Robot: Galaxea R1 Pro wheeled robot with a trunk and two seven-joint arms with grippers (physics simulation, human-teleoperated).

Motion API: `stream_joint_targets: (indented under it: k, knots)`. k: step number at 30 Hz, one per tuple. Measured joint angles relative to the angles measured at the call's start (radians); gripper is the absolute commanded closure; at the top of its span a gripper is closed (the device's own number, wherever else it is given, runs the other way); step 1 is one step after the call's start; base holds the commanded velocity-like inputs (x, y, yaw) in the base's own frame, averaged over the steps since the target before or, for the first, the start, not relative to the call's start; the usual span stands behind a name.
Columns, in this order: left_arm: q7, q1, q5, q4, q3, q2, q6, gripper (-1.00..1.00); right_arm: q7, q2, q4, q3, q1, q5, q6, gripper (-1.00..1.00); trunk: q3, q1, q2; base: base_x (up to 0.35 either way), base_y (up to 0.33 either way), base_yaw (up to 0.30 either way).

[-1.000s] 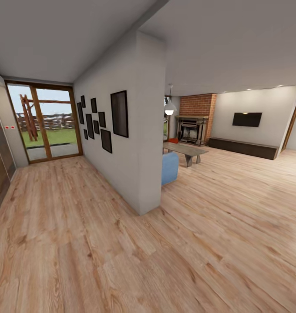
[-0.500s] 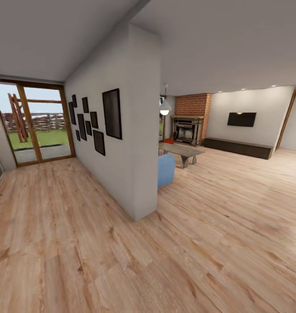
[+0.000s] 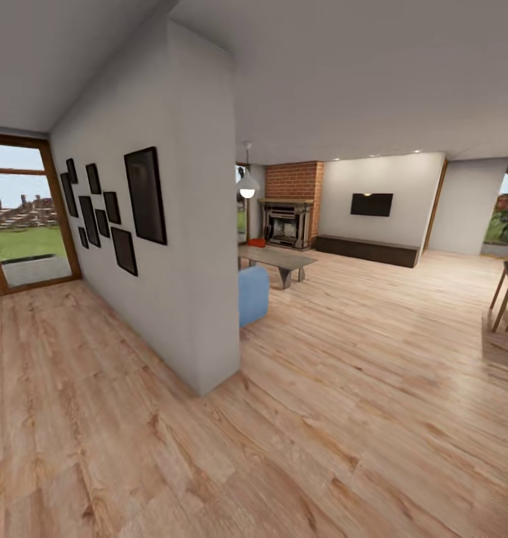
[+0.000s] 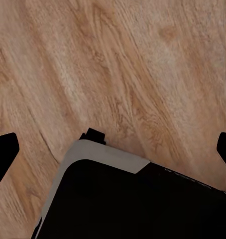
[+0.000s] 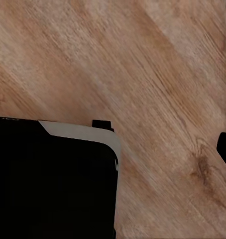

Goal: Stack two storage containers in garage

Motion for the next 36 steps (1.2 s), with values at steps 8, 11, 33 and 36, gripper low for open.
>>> stream_joint_targets:
  k: [8,11,33,36]
  knots:
    - [0.0,0.0,0.0,0.0,0.0,-0.001,0.0,-1.0,0.0,-0.001,0.0,-0.001,0.0,0.0,0.001,-1.0,0.0,0.0,0.0,0.323,0.0,-0.294]
    - [0.0,0.0,0.0,0.0,0.0,-0.001,0.0,-1.0,0.0,-0.001,0.0,-0.001,0.0,0.0,0.001,-1.0,0.0,0.0,0.0,0.323,0.0,-0.296]
    - [0.0,0.0,0.002,0.0,0.0,-0.001,-0.005,-1.0,-0.003,0.0,0.0,-0.006,0.0,-0.004,0.001,-1.0,0.0,0.0,0.0,0.323,0.0,-0.213]
    - [0.0,0.0,0.002,0.0,0.0,-0.001,-0.005,-1.0,-0.003,0.0,0.0,-0.008,0.0,-0.007,0.002,-1.0,0.0,0.0,0.0,0.323,0.0,-0.007]
